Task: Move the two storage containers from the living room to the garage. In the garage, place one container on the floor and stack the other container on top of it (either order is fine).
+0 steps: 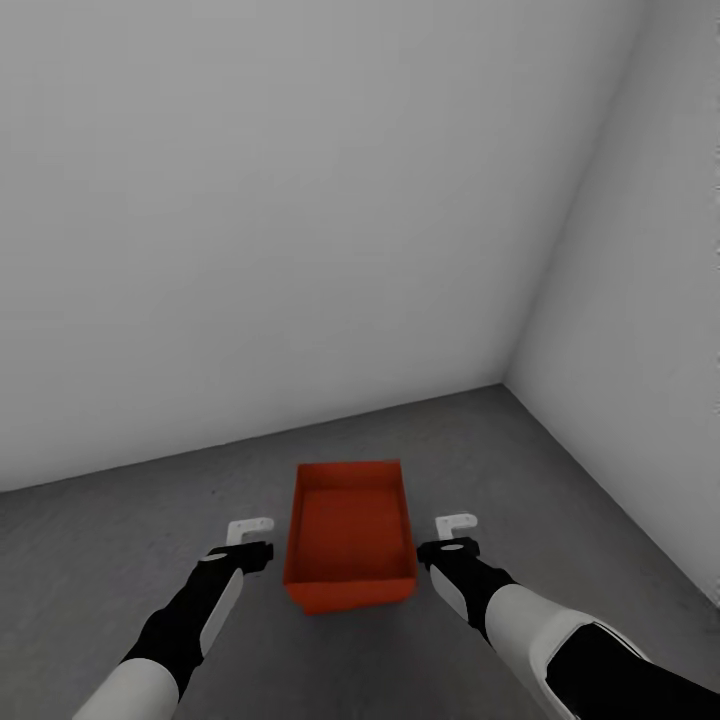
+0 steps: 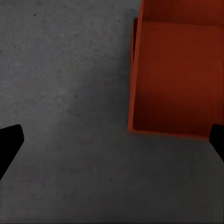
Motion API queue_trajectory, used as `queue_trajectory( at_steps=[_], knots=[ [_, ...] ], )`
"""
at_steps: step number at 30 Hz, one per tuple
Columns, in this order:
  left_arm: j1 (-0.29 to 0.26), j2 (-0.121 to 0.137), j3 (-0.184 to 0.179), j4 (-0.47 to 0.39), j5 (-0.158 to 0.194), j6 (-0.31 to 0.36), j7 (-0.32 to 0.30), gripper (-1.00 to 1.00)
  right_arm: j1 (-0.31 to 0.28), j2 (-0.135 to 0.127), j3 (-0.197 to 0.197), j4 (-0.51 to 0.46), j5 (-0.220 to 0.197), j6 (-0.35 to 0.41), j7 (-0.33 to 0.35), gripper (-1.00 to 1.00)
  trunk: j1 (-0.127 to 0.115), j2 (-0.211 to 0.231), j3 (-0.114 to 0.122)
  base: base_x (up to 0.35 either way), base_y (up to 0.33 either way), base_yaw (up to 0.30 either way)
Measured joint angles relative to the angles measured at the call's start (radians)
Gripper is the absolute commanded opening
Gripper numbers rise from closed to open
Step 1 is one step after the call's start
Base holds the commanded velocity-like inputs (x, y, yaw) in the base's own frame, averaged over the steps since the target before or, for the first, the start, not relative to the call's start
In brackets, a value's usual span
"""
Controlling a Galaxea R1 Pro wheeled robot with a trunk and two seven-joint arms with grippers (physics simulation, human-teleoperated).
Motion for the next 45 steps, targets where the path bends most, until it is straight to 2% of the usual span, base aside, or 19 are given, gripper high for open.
queue_trajectory(
  at_steps=[13,45],
  knots=[
    [0.000,0.001,0.000,0.000,0.000,0.000,0.000,1.00,0.000,0.002,0.000,0.004,0.001,0.000,-0.001,1.00,0.000,0.000,0.019,-0.283,0.000,0.000],
    [0.000,0.002,0.000,0.011,0.001,0.000,-0.002,1.00,0.000,0.005,0.000,0.029,0.001,-0.042,0.000,1.00,-0.001,0.000,0.070,-0.004,0.000,0.000]
  ],
)
